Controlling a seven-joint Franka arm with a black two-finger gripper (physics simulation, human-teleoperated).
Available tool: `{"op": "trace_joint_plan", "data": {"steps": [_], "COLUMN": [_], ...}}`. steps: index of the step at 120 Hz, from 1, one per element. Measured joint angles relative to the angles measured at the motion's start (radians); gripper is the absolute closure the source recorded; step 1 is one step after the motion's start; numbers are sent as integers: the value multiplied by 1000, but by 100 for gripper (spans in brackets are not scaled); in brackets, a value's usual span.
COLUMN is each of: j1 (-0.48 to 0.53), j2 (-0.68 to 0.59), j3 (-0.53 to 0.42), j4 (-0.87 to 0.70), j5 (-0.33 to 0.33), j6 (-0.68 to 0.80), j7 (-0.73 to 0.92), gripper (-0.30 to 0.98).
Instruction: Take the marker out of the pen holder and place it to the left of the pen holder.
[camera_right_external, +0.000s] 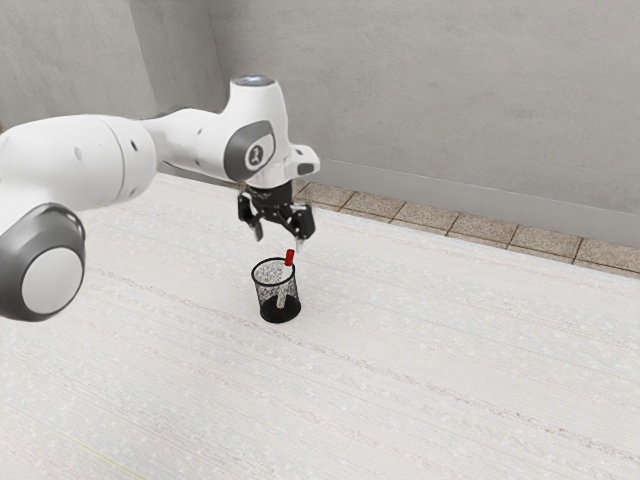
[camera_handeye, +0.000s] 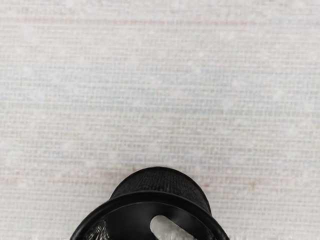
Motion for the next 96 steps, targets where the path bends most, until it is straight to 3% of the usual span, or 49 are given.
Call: {"op": "trace_joint_plan", "data": {"steps": [71,96], "j1": [-15,-20], "j2": [-28,-30], "j3": [0,0], "j4": [-141,-141], "j5": [-4,9], "j6": [150,168], "j7": [-23,-23], "gripper": [1,39]}}
